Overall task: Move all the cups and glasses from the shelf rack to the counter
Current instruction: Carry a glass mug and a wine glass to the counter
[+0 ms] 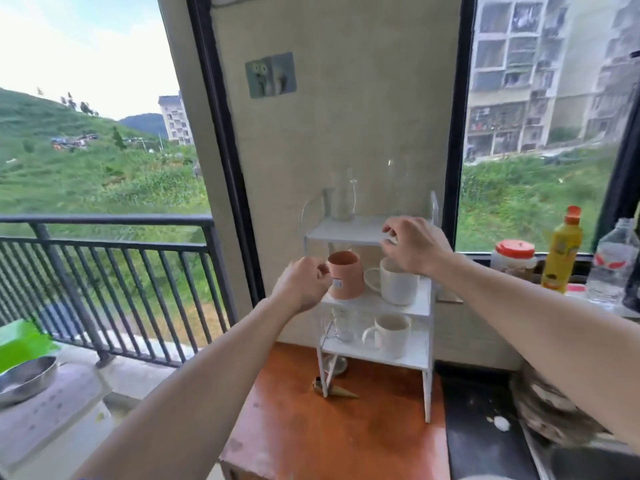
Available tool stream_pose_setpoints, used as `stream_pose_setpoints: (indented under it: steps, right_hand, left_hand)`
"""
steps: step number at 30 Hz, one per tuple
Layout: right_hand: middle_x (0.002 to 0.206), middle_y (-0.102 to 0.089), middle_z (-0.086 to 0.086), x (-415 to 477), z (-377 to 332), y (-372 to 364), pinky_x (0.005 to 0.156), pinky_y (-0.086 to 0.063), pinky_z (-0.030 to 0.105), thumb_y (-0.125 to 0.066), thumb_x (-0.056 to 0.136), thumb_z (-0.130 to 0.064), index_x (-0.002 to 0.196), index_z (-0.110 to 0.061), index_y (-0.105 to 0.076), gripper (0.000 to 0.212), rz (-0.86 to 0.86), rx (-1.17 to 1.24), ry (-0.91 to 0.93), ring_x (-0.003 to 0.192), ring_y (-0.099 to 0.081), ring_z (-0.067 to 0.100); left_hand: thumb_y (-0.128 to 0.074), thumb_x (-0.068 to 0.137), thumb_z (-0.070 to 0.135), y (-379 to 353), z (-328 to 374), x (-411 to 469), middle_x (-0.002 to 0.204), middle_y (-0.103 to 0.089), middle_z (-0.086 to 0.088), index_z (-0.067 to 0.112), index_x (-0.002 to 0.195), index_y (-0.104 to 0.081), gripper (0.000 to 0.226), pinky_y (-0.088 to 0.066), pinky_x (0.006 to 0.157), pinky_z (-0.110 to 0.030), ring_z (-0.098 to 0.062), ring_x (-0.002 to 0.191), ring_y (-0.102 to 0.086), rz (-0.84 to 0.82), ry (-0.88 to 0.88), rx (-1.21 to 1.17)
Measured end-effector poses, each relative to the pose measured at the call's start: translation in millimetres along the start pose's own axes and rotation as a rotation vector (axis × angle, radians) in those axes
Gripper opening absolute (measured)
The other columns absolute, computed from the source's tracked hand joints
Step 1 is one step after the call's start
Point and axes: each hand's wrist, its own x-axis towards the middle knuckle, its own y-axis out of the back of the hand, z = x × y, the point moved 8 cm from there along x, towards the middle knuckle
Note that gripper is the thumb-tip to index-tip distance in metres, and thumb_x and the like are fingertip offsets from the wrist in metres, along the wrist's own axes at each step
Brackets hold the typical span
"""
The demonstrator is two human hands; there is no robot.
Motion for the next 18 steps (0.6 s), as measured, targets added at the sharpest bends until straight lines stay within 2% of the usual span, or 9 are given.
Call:
stream_pose_setpoints:
  steps: [3, 6, 10, 13, 16, 18]
  right_hand:
    - [0.118, -0.067, 0.011, 43, 13, 2, 0.079, -0.044, 0.034, -0.057, 0.089, -0.023, 0.119, -0.012, -0.064, 0.033, 0.083, 0.073, -0.074, 0.102, -0.062, 0.033]
    - [0.126, -0.062, 0.013, 71, 31, -3, 0.093, -0.04, 0.038, -0.056, 0.09, -0.027, 0.129, -0.009, -0.057, 0.042, 0.13, 0.117, -0.208, 0.111, -0.057, 0.033]
    - [0.13, -0.056, 0.014, 99, 58, -13, 0.08, -0.034, 0.032, -0.055, 0.088, -0.029, 0.132, -0.01, -0.052, 0.047, 0.188, 0.201, -0.403, 0.114, -0.054, 0.033]
    - [0.128, -0.056, 0.009, 118, 82, -27, 0.076, -0.033, 0.027, -0.056, 0.087, -0.029, 0.131, -0.015, -0.052, 0.047, 0.221, 0.377, -0.585, 0.106, -0.055, 0.029]
    - [0.115, -0.06, 0.009, 133, 102, -43, 0.07, -0.042, 0.031, -0.06, 0.085, -0.028, 0.123, -0.01, -0.054, 0.043, 0.28, 0.558, -0.735, 0.094, -0.059, 0.029]
    - [0.105, -0.064, 0.009, 140, 113, -54, 0.075, -0.051, 0.036, -0.063, 0.082, -0.027, 0.115, -0.007, -0.059, 0.039, 0.31, 0.623, -0.804, 0.096, -0.063, 0.032]
  left_hand:
    - [-0.053, 0.083, 0.018, 12, 9, 54, 0.067, -0.063, 0.002, 0.015, 0.077, -0.067, 0.016, -0.044, 0.056, -0.026, -0.016, 0.064, -0.056, 0.114, -0.014, -0.131]
    - [-0.056, 0.084, 0.017, 12, 14, 95, 0.068, -0.064, 0.002, 0.014, 0.082, -0.07, 0.015, -0.047, 0.064, -0.027, -0.018, 0.069, -0.058, 0.164, -0.017, -0.25]
    - [-0.058, 0.084, 0.015, 5, 22, 145, 0.082, -0.066, 0.0, 0.012, 0.093, -0.069, 0.015, -0.05, 0.077, -0.031, -0.022, 0.084, -0.061, 0.2, -0.041, -0.356]
    - [-0.057, 0.086, 0.016, -7, 22, 182, 0.099, -0.064, 0.002, 0.011, 0.114, -0.064, 0.029, -0.046, 0.08, -0.027, -0.018, 0.093, -0.058, 0.157, -0.019, -0.492]
    - [-0.056, 0.087, 0.016, -24, 23, 214, 0.113, -0.065, -0.002, 0.01, 0.124, -0.059, 0.037, -0.042, 0.082, -0.027, -0.019, 0.1, -0.058, 0.079, 0.008, -0.62]
    - [-0.055, 0.088, 0.016, -35, 26, 228, 0.109, -0.064, -0.004, 0.012, 0.118, -0.062, 0.032, -0.041, 0.08, -0.028, -0.019, 0.096, -0.057, 0.007, 0.023, -0.731]
